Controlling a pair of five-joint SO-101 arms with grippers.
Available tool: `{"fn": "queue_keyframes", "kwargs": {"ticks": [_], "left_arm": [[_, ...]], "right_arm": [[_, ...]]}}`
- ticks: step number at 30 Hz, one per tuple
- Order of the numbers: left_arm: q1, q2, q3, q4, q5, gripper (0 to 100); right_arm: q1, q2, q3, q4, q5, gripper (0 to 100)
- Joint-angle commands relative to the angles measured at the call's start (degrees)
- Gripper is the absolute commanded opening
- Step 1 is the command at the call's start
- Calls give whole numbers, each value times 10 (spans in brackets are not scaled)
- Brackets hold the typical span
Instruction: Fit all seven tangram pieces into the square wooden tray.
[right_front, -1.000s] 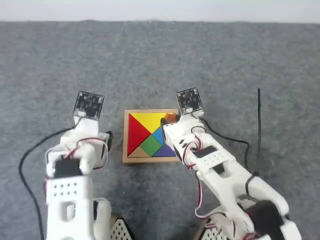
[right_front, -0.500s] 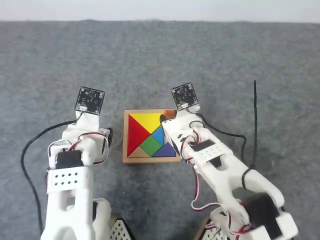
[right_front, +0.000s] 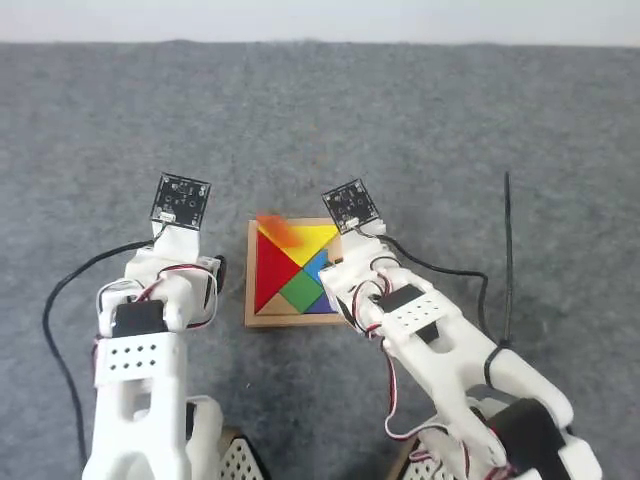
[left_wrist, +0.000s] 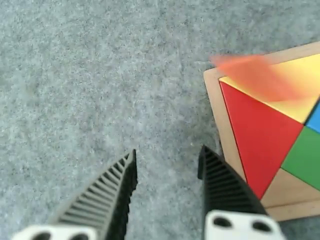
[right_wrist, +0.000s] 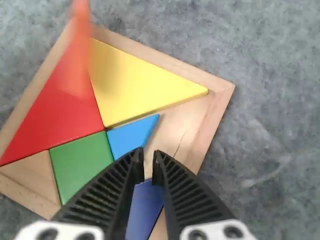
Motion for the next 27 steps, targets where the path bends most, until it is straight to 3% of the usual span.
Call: {"fn": "queue_keyframes", "kwargs": {"ticks": [1,9,14,17,21,27], "left_arm": [[-4,3,-7,-10,3,187],[-40,3,-15,-19,6,187],[-84,35,-55,-21,13,187],[-84,116,-113,1,31,187],[-80,266,-242,76,25,192],[-24,469,-412,149,-91,193]], "right_arm": [[-6,-16,-4,5,5,6],[8,-23,-23,18,6,6],[40,-16,-140,193,-24,6],[72,-22,-217,321,-28,14],[125,-21,-287,436,107,83],[185,-10,-253,373,90,90]]}}
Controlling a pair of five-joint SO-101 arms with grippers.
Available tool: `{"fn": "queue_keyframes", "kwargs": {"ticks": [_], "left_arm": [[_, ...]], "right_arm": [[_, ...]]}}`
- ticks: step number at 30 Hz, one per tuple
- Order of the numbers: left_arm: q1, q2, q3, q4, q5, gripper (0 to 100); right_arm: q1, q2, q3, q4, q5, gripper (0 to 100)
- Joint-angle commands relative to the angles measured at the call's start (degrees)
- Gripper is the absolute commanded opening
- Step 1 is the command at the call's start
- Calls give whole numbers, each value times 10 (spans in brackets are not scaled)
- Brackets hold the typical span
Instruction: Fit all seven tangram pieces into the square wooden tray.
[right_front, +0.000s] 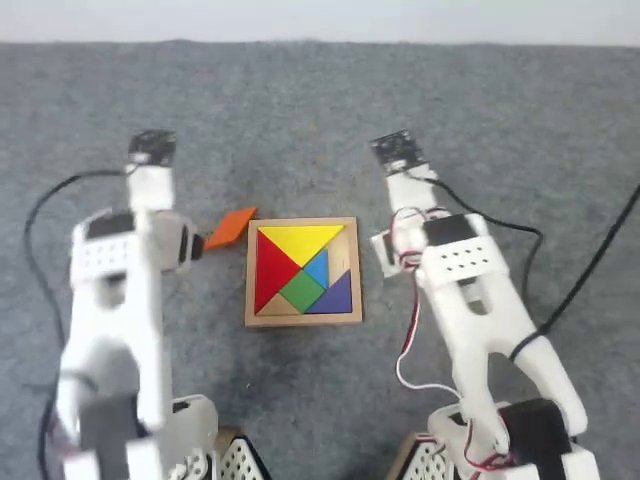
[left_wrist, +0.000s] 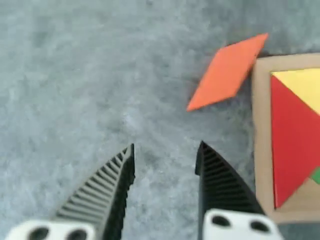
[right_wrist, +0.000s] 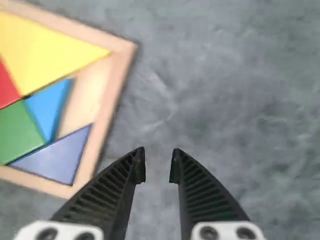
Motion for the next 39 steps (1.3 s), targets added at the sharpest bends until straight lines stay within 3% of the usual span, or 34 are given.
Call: {"fn": "queue_keyframes", "kwargs": {"ticks": [1,5,8,18,25,35,39], "left_arm": [[41,105,-113,40,-83,193],[64,205,-196,56,-162,193],[64,266,-267,89,-161,193],[79,380,-398,115,16,193],[90,464,-475,119,92,193],[103,543,-566,237,44,186],[104,543,-566,239,42,86]], "right_arm": [[23,-6,6,-51,-3,90],[9,19,16,-67,-2,90],[-6,38,15,-68,14,90],[-11,56,7,-68,21,90],[-13,56,7,-68,21,90],[-13,56,6,-68,21,90],[-13,56,6,-68,21,90]]}}
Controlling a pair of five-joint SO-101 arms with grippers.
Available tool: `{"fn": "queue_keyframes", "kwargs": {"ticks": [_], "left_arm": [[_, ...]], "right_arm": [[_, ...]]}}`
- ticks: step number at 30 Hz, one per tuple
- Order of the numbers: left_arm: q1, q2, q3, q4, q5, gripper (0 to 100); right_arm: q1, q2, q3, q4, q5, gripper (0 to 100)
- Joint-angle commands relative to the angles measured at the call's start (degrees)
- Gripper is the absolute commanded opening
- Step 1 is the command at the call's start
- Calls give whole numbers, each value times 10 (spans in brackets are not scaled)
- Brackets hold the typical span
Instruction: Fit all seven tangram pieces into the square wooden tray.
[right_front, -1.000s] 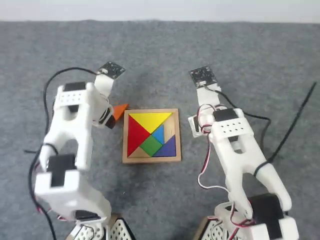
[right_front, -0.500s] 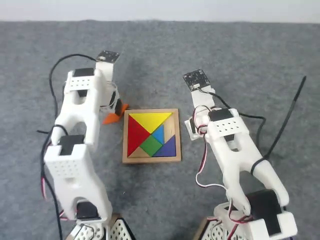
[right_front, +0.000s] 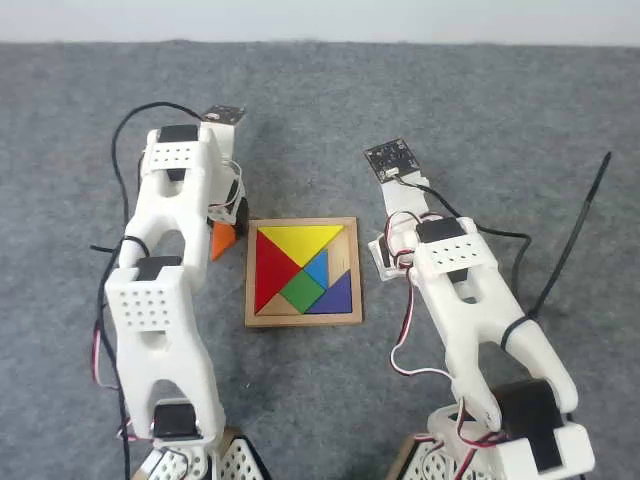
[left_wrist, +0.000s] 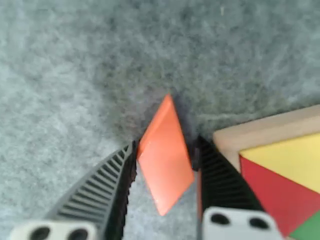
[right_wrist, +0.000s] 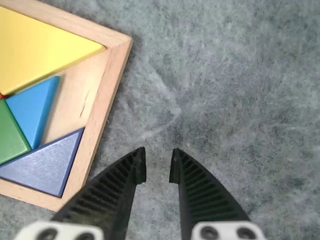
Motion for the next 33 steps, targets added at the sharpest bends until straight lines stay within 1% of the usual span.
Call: {"fn": "queue_keyframes", "kwargs": {"ticks": [1,3,11,13,18,20,21,24,27,29,33], "left_arm": [[7,1,-7,18,-11,61],[10,1,-7,33,-23,32],[-11,1,-7,62,-29,32],[-18,0,-9,69,-29,75],[-25,0,-9,99,-27,285],[-31,0,-8,105,-25,326],[-38,0,-8,109,-18,326],[-68,0,-8,111,39,326],[-82,5,-5,110,49,319],[-83,6,2,107,62,280],[-74,6,24,80,84,166]], "right_arm": [[-2,-4,-15,-9,6,90],[-2,-4,-15,-9,6,90],[-2,-4,-15,-9,6,90],[-2,-4,-15,-9,6,90],[-2,-4,-15,-9,6,90],[-2,-4,-15,-9,7,90],[-2,-4,-15,-9,7,90],[0,-4,-15,-9,7,90],[0,-4,-15,-9,7,90],[0,-4,-15,-9,7,90],[0,-4,-15,-9,7,90]]}}
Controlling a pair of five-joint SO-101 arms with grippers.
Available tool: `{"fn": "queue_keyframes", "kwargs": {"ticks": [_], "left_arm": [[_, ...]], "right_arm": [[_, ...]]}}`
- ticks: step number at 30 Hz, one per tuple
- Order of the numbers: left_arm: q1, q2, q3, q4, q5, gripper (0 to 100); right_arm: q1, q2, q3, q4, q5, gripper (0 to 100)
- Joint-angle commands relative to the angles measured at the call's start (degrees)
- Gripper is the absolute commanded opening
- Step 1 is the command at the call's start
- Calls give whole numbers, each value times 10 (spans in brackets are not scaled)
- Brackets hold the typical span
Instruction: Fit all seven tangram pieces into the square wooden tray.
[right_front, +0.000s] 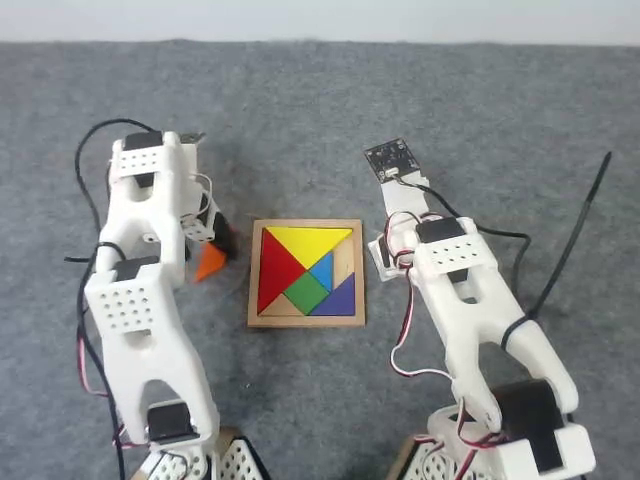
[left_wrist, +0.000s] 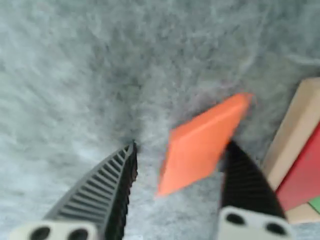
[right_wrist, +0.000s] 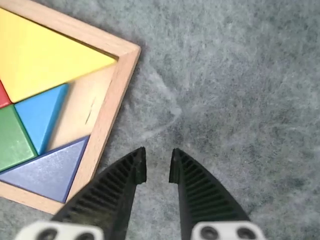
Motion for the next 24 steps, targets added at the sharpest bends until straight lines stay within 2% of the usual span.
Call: {"fn": "queue_keyframes", "kwargs": {"ticks": [1,9,18,24], "left_arm": [[4,-4,15,-16,18,145],[11,-10,26,-11,18,29],[13,-94,43,26,18,24],[40,-176,133,-12,22,24]], "right_arm": [[0,-4,-15,-9,7,90],[0,-4,-15,-9,7,90],[0,-7,-15,-9,7,90],[1,-9,-15,-7,7,90]]}}
